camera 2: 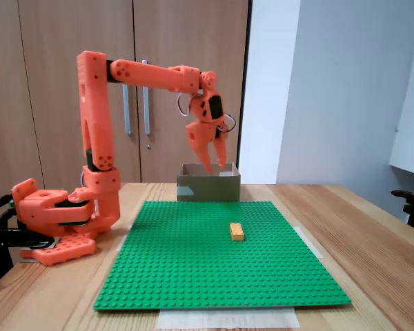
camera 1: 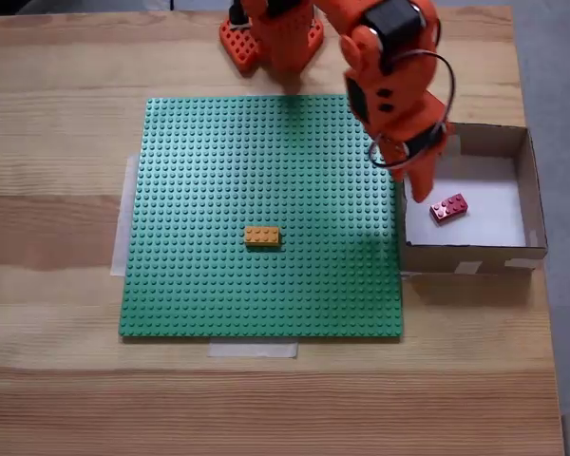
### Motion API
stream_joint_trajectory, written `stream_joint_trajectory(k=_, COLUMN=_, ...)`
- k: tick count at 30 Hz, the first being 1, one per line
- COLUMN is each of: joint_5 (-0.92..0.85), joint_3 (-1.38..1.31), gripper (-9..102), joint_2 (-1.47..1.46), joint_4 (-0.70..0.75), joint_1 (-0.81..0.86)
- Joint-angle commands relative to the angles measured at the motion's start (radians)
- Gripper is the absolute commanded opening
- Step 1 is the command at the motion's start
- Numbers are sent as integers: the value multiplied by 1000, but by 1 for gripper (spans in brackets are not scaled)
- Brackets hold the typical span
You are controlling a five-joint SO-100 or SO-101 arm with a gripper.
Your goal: Pick the red lego block and put it in the box.
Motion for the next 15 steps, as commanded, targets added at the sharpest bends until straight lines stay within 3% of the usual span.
stream_joint_trajectory(k=1, joint_5=-15, joint_3=6, gripper=16, joint_2=83, joint_4=15, joint_1=23)
stream_joint_trajectory(k=15, joint_5=-55, joint_3=55, gripper=14, joint_2=135, joint_4=12, joint_1=81)
